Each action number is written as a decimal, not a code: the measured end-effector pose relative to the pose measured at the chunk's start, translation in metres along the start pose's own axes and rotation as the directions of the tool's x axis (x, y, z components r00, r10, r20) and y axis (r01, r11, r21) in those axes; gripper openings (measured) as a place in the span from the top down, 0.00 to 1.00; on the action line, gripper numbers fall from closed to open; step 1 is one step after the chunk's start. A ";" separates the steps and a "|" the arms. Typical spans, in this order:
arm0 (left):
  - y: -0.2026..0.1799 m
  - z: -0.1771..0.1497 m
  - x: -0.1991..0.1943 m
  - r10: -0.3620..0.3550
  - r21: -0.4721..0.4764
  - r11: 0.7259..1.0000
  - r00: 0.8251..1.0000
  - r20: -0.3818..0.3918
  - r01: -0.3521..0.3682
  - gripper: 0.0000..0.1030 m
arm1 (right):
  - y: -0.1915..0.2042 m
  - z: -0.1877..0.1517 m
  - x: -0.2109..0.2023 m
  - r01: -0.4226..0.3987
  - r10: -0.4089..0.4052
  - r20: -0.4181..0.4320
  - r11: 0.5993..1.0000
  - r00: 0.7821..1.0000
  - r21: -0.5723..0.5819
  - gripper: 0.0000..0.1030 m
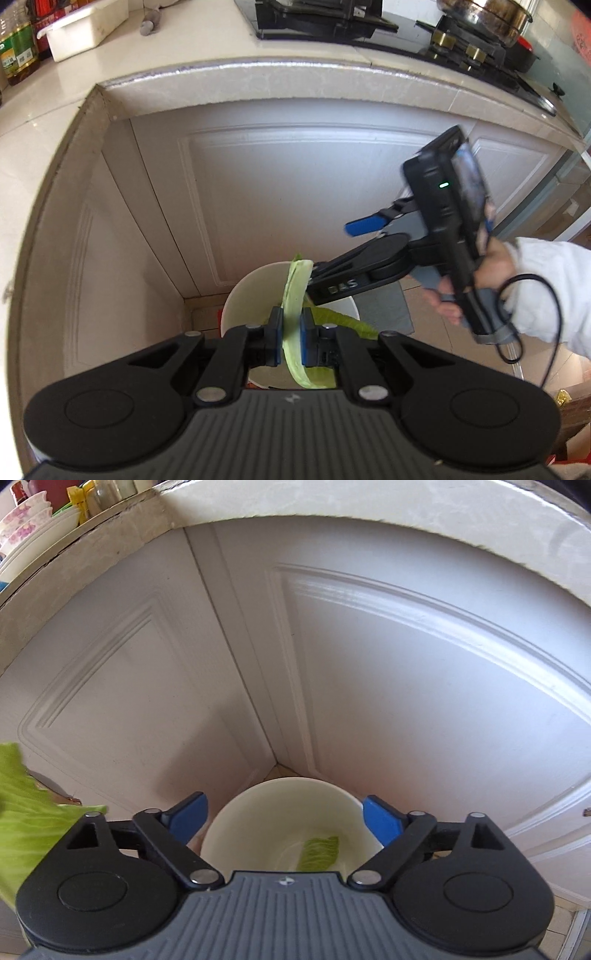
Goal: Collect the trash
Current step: 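Open both tools to drop the cabbage leaf into the white bucket, then move both tools back over the counter scraps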
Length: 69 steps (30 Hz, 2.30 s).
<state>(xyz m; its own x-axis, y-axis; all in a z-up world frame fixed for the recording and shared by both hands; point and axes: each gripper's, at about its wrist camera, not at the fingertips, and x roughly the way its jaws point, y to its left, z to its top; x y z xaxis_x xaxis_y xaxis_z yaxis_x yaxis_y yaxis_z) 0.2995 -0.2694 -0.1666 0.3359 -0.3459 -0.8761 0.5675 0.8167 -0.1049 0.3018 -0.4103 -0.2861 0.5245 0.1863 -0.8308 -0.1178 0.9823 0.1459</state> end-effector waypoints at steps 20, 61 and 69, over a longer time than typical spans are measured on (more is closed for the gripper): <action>-0.011 -0.006 0.151 0.065 -0.050 0.996 0.987 -0.146 -0.073 0.93 | -0.036 -0.032 -0.051 0.092 -0.092 0.023 0.996 0.995 -0.001 0.05; -0.026 -0.004 0.034 0.183 0.013 0.983 0.983 -0.009 -0.183 0.12 | 0.021 -0.035 -0.141 0.130 -0.128 0.024 0.981 0.991 -0.141 0.00; -0.025 -0.019 -0.047 0.189 0.015 0.981 0.975 0.118 -0.192 0.05 | 0.051 -0.025 -0.193 0.108 -0.085 0.130 0.977 0.988 -0.183 0.00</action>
<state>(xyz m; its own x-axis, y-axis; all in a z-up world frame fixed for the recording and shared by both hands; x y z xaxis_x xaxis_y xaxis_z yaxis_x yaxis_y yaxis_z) 0.2547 -0.2648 -0.1315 0.5232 -0.2373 -0.8185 0.5039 0.8607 0.0725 0.1734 -0.3971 -0.1320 0.6379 0.1033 -0.7631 -0.2128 0.9760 -0.0457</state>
